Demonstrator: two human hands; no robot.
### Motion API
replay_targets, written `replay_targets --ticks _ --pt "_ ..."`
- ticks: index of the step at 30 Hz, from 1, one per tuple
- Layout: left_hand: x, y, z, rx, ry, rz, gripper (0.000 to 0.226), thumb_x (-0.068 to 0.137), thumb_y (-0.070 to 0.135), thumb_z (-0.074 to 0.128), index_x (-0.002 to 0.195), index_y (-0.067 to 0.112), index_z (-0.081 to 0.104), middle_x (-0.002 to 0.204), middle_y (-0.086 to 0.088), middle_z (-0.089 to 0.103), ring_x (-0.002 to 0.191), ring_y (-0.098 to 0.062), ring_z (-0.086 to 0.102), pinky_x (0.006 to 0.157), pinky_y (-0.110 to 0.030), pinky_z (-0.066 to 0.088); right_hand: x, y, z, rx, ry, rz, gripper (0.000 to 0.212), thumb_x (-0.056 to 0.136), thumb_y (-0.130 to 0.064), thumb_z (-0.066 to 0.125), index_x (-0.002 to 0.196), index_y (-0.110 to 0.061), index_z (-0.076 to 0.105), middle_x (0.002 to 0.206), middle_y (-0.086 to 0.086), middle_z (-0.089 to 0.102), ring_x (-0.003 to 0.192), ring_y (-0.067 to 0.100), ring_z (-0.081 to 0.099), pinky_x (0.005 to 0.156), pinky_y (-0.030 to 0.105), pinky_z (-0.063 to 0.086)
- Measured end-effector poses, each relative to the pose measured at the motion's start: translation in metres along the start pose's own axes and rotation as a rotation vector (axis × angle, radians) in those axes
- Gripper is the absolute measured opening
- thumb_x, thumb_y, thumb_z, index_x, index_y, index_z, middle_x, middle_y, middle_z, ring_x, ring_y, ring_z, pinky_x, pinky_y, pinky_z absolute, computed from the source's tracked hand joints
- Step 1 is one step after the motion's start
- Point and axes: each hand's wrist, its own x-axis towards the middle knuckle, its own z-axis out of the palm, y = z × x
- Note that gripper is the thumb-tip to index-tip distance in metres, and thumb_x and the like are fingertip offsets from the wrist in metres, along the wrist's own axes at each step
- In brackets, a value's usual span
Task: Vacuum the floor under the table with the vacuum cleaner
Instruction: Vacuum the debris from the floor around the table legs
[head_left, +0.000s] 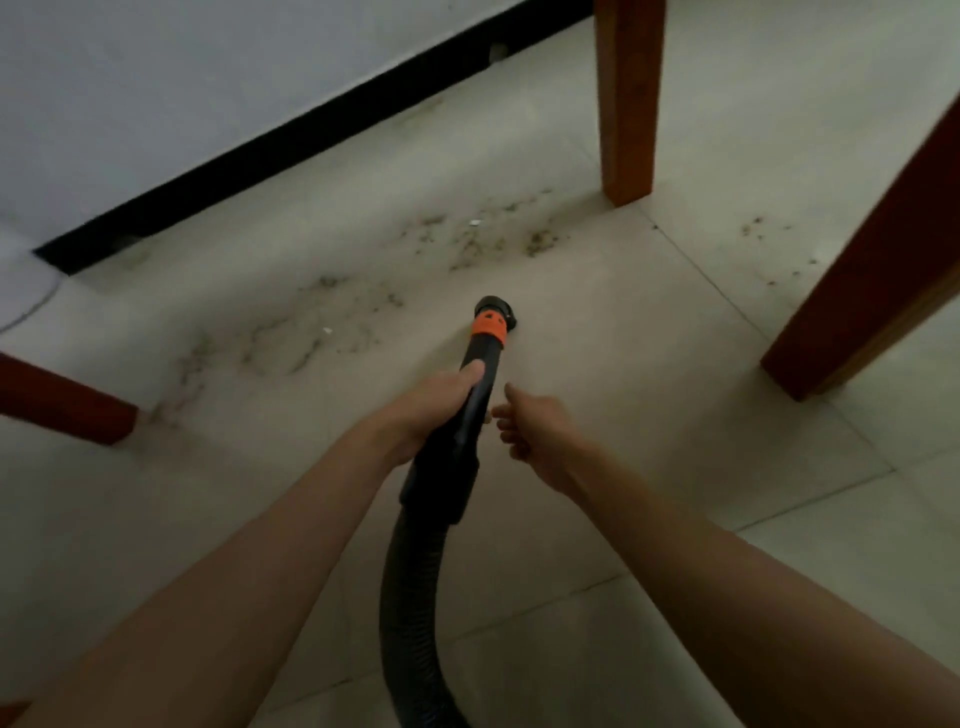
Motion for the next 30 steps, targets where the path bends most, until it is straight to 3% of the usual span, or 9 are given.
replay_targets --ticks 2,3,8,11,13,15,19,25,30 --pt "0.014 -0.002 -0.004 -0.104 0.061 -0.016 0.046 0.100 0.032 0.041 0.121 -0.007 0.052 0.108 -0.019 0.061 0.101 -0.034 0.060 0.075 -0.029 0.045 -0.010 0.006 0.011 -0.026 -0.079 0.017 0.039 0.100 -0.035 0.044 0.074 -0.009 0.056 0.065 0.005 0.052 0.055 0.014 0.049 0.051 0.023 0.038" --pt "0.018 -0.002 -0.008 -0.148 0.077 -0.023 0.046 0.100 0.031 0.042 0.123 -0.008 0.050 0.109 -0.017 0.059 0.103 -0.034 0.059 0.078 -0.031 0.044 -0.017 0.009 0.018 -0.035 -0.127 0.025 0.039 0.100 -0.038 0.043 0.080 -0.008 0.059 0.071 0.006 0.058 0.062 0.016 0.056 0.056 0.024 0.044" --pt "0.024 0.001 -0.024 -0.408 0.089 -0.113 0.041 0.101 0.032 0.039 0.087 -0.004 0.053 0.075 -0.012 0.055 0.062 -0.023 0.051 0.056 -0.031 0.043 -0.034 0.013 0.037 -0.030 -0.238 -0.026 0.043 0.099 -0.046 0.042 0.107 -0.010 0.063 0.100 0.010 0.069 0.090 0.024 0.066 0.075 0.036 0.056" --pt "0.026 0.001 -0.026 -0.488 0.119 -0.135 0.048 0.097 0.039 0.045 0.124 -0.001 0.051 0.110 -0.016 0.062 0.085 -0.030 0.061 0.069 -0.033 0.048 -0.034 0.014 0.043 -0.096 -0.076 -0.161 0.039 0.096 -0.043 0.050 0.097 -0.007 0.063 0.098 0.019 0.068 0.087 0.033 0.067 0.082 0.050 0.056" --pt "0.031 0.000 -0.024 -0.529 0.102 -0.134 0.056 0.095 0.040 0.050 0.136 0.002 0.042 0.129 -0.014 0.055 0.108 -0.033 0.059 0.082 -0.037 0.049 -0.036 0.015 0.046 -0.212 0.104 -0.240 0.034 0.093 -0.046 0.051 0.087 -0.013 0.054 0.090 0.016 0.066 0.083 0.034 0.067 0.078 0.052 0.057" --pt "0.028 0.003 -0.023 -0.552 0.083 -0.101 0.058 0.095 0.035 0.052 0.138 0.001 0.035 0.132 -0.017 0.052 0.112 -0.034 0.057 0.091 -0.041 0.049 -0.036 0.011 0.047 -0.198 0.208 -0.269 0.036 0.094 -0.047 0.048 0.091 -0.011 0.052 0.088 0.018 0.066 0.073 0.031 0.067 0.071 0.047 0.059" --pt "0.021 0.012 -0.023 -0.566 0.004 -0.014 0.066 0.097 0.030 0.050 0.147 0.001 0.018 0.140 -0.018 0.043 0.118 -0.035 0.052 0.099 -0.044 0.045 -0.037 -0.005 0.052 -0.025 0.196 -0.200 0.043 0.097 -0.042 0.046 0.103 -0.002 0.059 0.076 0.017 0.067 0.054 0.024 0.063 0.052 0.033 0.055" --pt "0.029 0.011 -0.031 -0.588 0.001 0.032 0.057 0.097 0.033 0.048 0.140 -0.002 0.034 0.132 -0.018 0.052 0.116 -0.033 0.055 0.100 -0.042 0.045 -0.036 -0.020 0.061 0.004 0.176 -0.201 0.043 0.098 -0.042 0.045 0.090 -0.003 0.061 0.074 0.016 0.066 0.050 0.023 0.061 0.042 0.026 0.052" --pt "0.039 0.006 -0.043 -0.609 0.035 0.036 0.059 0.095 0.034 0.050 0.139 -0.003 0.035 0.131 -0.016 0.052 0.115 -0.032 0.055 0.100 -0.043 0.045 -0.033 -0.029 0.069 -0.014 0.141 -0.197 0.045 0.097 -0.045 0.046 0.083 -0.005 0.060 0.074 0.017 0.065 0.054 0.027 0.061 0.055 0.036 0.054"
